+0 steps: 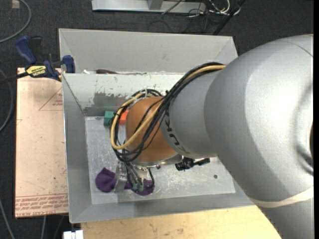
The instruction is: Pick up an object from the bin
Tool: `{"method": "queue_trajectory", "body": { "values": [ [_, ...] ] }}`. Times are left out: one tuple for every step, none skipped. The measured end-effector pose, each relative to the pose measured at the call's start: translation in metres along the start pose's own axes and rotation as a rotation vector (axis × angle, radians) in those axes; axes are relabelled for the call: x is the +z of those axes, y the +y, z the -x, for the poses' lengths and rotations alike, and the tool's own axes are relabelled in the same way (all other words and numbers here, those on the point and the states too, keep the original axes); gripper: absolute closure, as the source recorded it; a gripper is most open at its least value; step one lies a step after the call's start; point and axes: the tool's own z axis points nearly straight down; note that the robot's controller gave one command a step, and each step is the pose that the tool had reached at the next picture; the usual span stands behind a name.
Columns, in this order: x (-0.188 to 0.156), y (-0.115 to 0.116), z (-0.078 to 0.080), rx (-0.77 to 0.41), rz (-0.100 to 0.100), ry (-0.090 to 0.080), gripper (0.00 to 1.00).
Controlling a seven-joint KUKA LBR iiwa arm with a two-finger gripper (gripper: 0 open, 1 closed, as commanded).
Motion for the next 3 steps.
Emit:
{"method": "queue_trajectory", "body": {
  "values": [
    [0.000,0.000,0.000,0.000,0.000,0.000,1.00],
    [-0.003,-0.001,-0.001,0.000,-0.002,0.003,1.00],
    [-0.018,-0.002,-0.003,0.000,-0.006,0.010,1.00]
  ]
}}
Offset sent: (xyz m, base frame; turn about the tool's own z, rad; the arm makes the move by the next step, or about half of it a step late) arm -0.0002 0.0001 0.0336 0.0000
